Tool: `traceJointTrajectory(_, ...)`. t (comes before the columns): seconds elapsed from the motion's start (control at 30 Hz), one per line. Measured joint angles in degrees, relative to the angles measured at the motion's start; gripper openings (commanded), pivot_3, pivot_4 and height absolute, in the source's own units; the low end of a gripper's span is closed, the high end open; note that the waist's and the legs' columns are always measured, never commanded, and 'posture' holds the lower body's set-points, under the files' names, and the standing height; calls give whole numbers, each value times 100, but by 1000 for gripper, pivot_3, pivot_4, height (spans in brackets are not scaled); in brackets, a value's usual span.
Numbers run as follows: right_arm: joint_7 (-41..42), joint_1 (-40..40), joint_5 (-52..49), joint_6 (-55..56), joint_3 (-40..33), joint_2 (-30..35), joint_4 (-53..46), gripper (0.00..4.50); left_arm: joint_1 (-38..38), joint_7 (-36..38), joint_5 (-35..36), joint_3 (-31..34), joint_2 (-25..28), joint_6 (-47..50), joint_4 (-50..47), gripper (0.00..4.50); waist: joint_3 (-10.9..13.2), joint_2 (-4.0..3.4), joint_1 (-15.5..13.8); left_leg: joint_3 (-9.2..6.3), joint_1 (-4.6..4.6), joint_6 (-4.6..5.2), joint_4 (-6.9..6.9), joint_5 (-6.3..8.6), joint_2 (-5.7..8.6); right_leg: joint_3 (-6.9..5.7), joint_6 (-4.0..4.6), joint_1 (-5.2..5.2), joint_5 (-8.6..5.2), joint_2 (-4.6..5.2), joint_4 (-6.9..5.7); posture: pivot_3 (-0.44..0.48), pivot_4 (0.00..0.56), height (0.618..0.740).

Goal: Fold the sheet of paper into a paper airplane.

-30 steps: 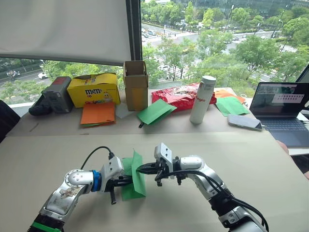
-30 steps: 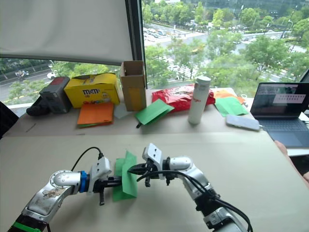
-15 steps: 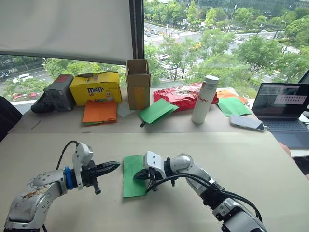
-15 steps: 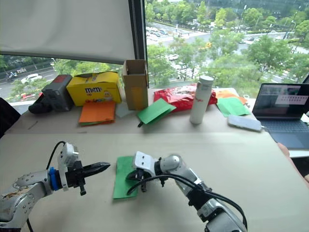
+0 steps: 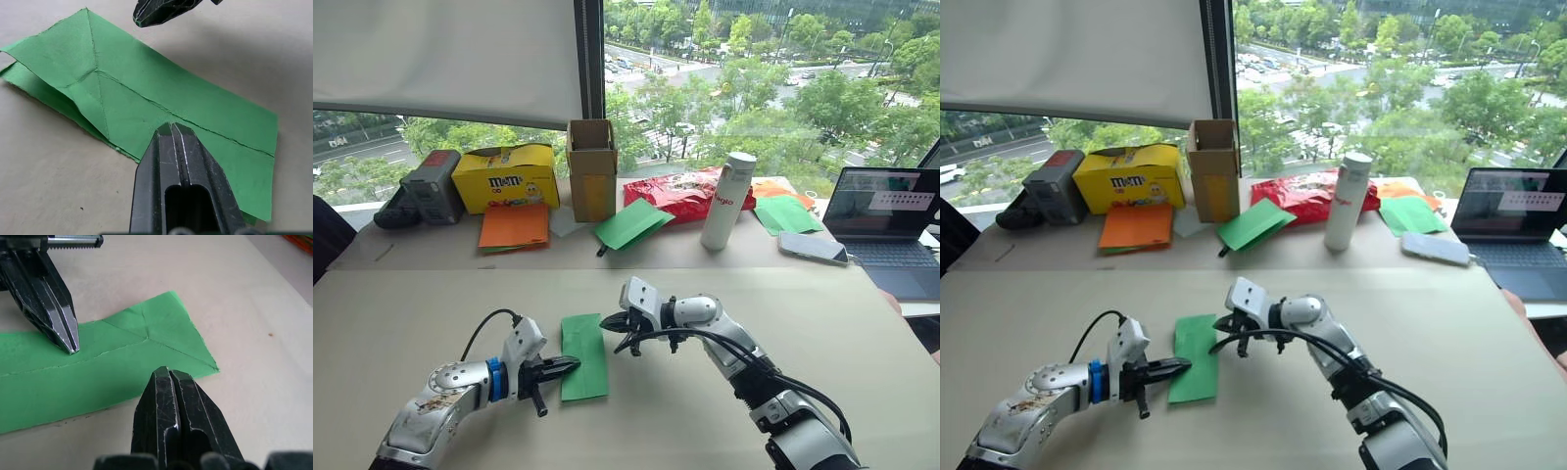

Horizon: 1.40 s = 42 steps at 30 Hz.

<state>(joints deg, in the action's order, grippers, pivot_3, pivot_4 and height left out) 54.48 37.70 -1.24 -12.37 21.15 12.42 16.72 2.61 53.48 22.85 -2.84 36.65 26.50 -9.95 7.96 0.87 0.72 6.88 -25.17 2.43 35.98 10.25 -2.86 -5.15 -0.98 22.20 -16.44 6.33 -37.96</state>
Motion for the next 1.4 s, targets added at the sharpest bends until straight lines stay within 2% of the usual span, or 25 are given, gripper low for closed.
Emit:
traceJointTrajectory(0.2, -73, 201, -65, 376, -182, -247, 399, 27, 60, 27, -81, -103, -2, -126, 53, 0, 0, 0, 3, 1, 0, 0, 0, -1, 0, 0, 0, 1, 0, -2, 0, 0, 150, 740)
traceJointTrajectory(0.4, -108, 375, 300, 1120, 89, -447, 1671, 27, 60, 63, -97, -98, 44, -165, 69, 0, 0, 0, 17, 2, 1, -2, 0, -3, -1, 1, 0, 1, 0, -7, -2, 0, 150, 740)
traceJointTrajectory(0.6, -462, 793, 479, 1767, 37, -739, 2660, 27, -40, -1, -98, -45, 94, -154, -28, 0, 0, -1, 43, 1, 3, -22, -3, -14, -8, 1, 0, 2, -1, -13, -6, 0, 150, 740)
traceJointTrajectory(0.8, -498, 1018, 495, 2078, -67, -789, 3188, 27, -119, -22, -90, 6, 107, -152, -78, 0, 0, -1, 32, 1, 3, -24, -3, -16, -5, 1, 0, 1, 0, -10, -5, 0, 150, 740)
traceJointTrajectory(1.1, 569, 219, 197, 2686, -150, -600, 2436, 27, -24, 30, -89, -25, 123, -148, 5, 0, 0, -2, 23, -2, 4, -20, -3, -13, -6, 0, 0, -2, -1, -10, -5, 0, 150, 740)
traceJointTrajectory(1.4, 1316, -724, 19, 2112, 156, -55, 802, 27, 179, 196, -104, -129, 144, -130, 188, 0, 0, -2, -8, -5, 16, -4, -2, -3, -3, -4, 0, -1, -1, -4, 1, 0, 150, 740)
